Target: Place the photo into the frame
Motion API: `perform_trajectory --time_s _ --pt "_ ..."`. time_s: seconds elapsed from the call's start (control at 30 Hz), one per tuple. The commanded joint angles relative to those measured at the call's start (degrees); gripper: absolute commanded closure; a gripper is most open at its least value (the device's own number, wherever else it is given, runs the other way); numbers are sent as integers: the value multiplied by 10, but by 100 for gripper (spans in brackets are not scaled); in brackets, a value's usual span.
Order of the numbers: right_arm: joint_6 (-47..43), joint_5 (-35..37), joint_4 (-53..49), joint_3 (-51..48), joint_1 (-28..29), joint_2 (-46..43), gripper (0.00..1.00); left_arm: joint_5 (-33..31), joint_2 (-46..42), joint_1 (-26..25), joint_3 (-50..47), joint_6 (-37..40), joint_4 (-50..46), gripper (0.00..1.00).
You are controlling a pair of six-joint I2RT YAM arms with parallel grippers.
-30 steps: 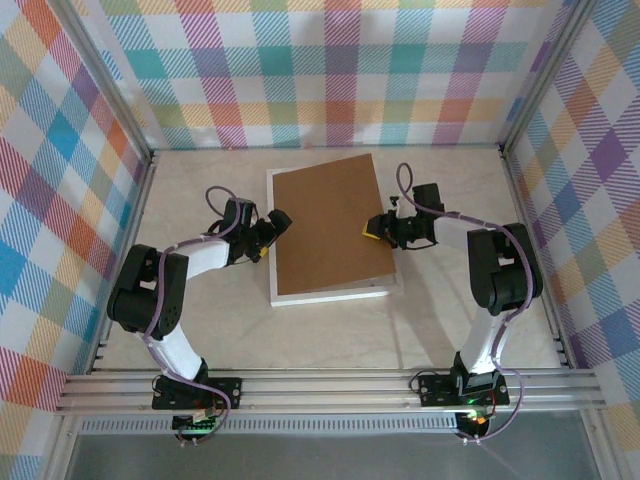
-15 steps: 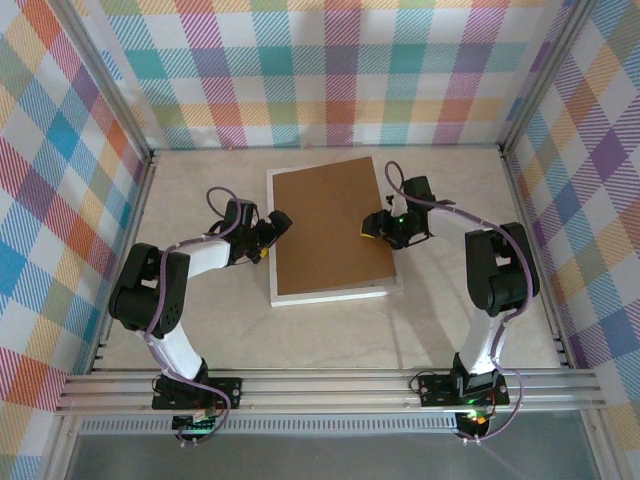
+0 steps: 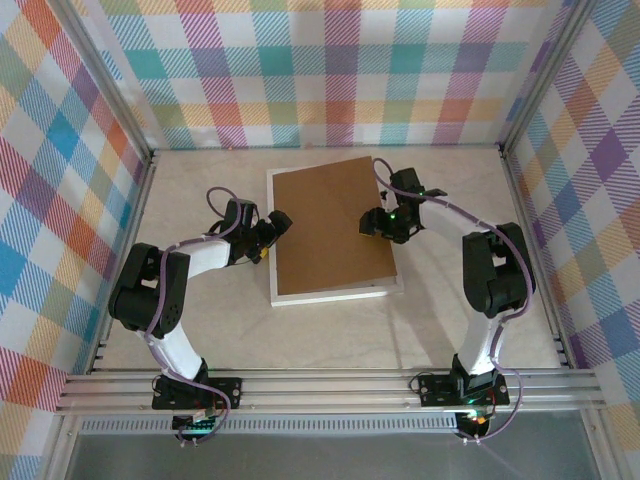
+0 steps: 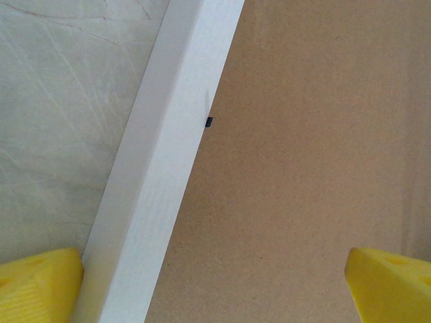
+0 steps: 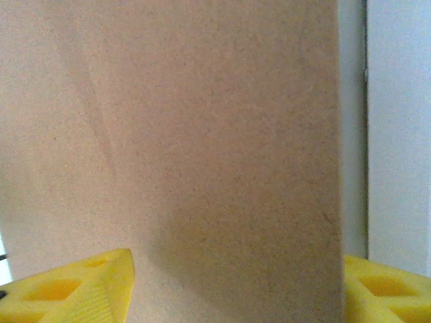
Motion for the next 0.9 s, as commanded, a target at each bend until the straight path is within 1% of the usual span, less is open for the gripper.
perform_trajectory --time_s 0.0,0.2,0.3,0.43,0.5,0.6,0.73,0.87 --pt "-18 46 -30 24 14 5 30 13 2 -14 2 -10 5 0" --pt "-24 82 -48 40 21 7 27 10 -3 -14 0 -8 1 0" --pt "-28 106 -60 46 21 6 22 8 -5 -14 0 -7 0 0" --pt "-31 113 -60 46 21 -3 18 6 -5 -14 2 -6 -4 0" --pt "-35 117 -61 49 21 -6 17 4 -6 -14 5 -3 -7 0" --pt "-40 155 -67 53 18 -12 18 -5 -11 -11 13 12 -25 0" --pt "-48 181 -86 62 3 -6 21 -20 -23 -2 26 35 -55 0" --pt "-52 192 -96 49 -9 -8 22 -20 -29 2 31 45 -67 0"
